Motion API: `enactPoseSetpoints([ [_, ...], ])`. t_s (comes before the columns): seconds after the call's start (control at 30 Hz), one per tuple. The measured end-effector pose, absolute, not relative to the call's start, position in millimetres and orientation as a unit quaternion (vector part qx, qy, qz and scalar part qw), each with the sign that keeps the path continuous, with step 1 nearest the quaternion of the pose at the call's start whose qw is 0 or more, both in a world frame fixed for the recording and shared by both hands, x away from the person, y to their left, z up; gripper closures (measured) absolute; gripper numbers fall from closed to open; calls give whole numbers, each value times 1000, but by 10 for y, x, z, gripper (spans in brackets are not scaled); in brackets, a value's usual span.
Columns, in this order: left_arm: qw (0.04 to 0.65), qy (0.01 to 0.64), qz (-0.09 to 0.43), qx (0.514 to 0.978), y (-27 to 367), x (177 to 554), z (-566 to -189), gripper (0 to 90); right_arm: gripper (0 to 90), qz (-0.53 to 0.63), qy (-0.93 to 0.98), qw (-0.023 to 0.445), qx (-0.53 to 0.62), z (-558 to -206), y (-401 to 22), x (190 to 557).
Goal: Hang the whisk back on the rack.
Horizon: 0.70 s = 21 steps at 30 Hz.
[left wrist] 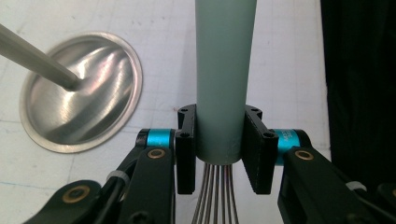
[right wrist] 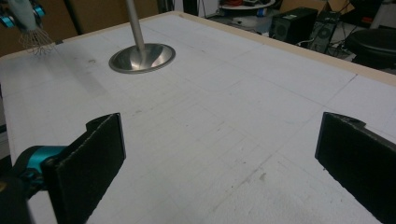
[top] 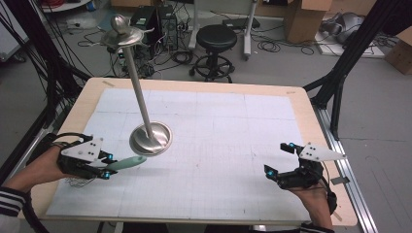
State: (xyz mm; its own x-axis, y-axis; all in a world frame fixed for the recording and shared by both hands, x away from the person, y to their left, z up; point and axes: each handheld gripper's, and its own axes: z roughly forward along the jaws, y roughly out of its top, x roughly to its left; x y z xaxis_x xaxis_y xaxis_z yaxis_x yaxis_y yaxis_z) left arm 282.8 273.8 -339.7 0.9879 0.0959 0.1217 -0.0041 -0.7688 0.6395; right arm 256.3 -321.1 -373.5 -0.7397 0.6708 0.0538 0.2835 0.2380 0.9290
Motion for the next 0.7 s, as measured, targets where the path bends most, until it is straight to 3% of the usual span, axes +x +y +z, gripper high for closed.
enactPoseSetpoints([
  [0.33, 399, 53, 91, 911, 2920, 2807, -3219, 692, 6, 533, 766, 182, 311, -3731, -3205, 2565],
  [0.7, 426, 77, 112, 894, 3158, 2785, -2994, 692, 6, 533, 765, 183, 313, -3729, -3215, 2559],
])
